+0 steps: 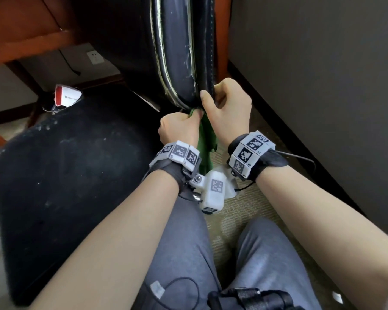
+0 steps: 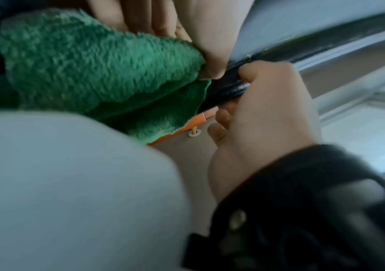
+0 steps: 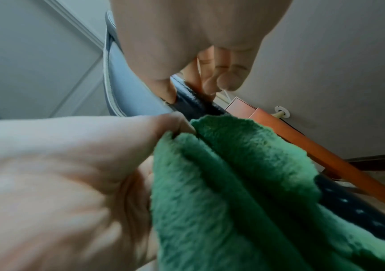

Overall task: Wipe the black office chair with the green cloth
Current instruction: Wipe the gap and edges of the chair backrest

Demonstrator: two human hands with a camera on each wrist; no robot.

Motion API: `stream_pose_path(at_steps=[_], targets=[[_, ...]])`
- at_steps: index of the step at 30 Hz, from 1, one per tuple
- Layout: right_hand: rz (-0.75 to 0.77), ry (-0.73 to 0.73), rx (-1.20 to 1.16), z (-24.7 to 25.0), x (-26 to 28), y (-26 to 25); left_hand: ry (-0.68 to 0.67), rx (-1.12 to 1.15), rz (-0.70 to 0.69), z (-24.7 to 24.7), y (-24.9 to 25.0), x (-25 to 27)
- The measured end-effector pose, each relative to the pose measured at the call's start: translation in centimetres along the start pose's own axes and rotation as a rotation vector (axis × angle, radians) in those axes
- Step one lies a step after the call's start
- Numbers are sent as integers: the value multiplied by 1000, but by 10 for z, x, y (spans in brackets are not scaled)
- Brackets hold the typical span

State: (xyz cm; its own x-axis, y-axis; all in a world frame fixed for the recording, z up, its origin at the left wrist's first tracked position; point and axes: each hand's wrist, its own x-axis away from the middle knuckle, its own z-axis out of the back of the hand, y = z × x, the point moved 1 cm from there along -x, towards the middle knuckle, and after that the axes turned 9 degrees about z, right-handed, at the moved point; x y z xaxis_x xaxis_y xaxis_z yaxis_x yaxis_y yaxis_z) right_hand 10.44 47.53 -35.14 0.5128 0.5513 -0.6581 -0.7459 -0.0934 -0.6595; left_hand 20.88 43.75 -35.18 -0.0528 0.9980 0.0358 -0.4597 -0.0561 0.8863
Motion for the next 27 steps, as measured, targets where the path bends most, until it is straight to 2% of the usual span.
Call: stream_pose_path(at_steps=[3,8,14,18,23,27], targets=[[10,-5,14,1,-1,0,15,25,10,-4,1,1],[6,20,-7,-1,-1,0,43,52,-63,12,1,-1],[8,5,3,-1,-5,3,82,80,-218,49,16,-12],[0,3,7,-1,-4,4,56,77,-286,52,11,-19],[-18,9,-1,-3,-3,1,-19,-46,-222,39,5,-14],[-31,-1,4,-2,-4,1,8,-87,-198,37,13,-11]])
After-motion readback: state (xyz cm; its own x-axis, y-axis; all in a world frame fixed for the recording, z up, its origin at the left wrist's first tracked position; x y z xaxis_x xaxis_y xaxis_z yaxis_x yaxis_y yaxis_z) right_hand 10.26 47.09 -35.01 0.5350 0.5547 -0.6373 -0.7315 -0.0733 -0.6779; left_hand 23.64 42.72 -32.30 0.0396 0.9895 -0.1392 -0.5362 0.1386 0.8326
